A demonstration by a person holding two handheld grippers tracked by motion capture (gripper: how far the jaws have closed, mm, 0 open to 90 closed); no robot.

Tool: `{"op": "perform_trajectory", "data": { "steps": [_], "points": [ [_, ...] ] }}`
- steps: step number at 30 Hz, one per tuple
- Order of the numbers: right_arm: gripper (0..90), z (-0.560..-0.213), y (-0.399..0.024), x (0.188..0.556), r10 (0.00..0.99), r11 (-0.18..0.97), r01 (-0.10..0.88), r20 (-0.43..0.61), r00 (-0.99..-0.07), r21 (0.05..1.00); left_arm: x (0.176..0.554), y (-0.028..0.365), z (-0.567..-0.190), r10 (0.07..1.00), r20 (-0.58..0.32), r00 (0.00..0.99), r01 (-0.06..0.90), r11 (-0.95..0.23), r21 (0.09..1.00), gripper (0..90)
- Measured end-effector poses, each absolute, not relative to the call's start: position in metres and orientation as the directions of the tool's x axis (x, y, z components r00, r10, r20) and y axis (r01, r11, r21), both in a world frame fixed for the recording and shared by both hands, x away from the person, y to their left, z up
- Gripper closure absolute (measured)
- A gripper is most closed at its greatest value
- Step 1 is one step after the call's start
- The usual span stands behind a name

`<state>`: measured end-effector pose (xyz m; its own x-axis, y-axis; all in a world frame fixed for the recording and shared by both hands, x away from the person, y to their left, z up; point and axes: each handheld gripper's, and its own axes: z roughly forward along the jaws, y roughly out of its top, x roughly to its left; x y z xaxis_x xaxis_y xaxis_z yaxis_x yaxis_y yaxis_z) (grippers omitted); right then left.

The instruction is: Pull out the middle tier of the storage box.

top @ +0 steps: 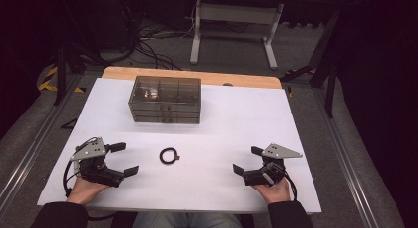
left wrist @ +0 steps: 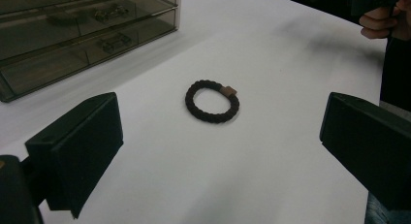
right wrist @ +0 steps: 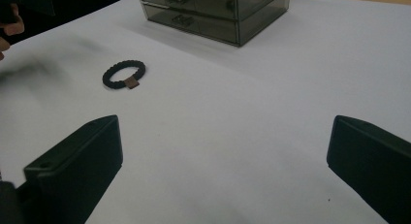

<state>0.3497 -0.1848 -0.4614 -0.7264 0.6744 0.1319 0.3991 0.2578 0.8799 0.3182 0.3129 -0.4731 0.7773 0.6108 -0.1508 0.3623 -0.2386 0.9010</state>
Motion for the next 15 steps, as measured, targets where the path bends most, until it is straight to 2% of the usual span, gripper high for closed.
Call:
{"op": "perform_trajectory", "data": {
  "steps": [1, 6, 9, 15],
  "points": [
    [0.1, -0.4612, -0.1850, 0.3494, 0.674, 0.254, 0.399, 0.135, -0.726, 0.881, 0.3193, 0.3143, -0.4726, 0.612, -0.123, 0.781, 0.344, -0.257, 0.903, 2.4],
    [0.1, -0.4607, -0.1872, 0.3480, 0.680, 0.250, 0.397, 0.132, -0.722, 0.883, 0.3199, 0.3122, -0.4732, 0.613, -0.151, 0.776, 0.363, -0.237, 0.901, 2.4],
    [0.1, -0.4604, -0.1892, 0.3475, 0.680, 0.246, 0.395, 0.133, -0.721, 0.885, 0.3208, 0.3121, -0.4716, 0.618, -0.112, 0.778, 0.340, -0.264, 0.903, 2.5],
    [0.1, -0.4600, -0.1900, 0.3485, 0.676, 0.242, 0.394, 0.137, -0.724, 0.887, 0.3169, 0.3094, -0.4699, 0.627, -0.114, 0.771, 0.350, -0.268, 0.898, 2.8]
  ]
}}
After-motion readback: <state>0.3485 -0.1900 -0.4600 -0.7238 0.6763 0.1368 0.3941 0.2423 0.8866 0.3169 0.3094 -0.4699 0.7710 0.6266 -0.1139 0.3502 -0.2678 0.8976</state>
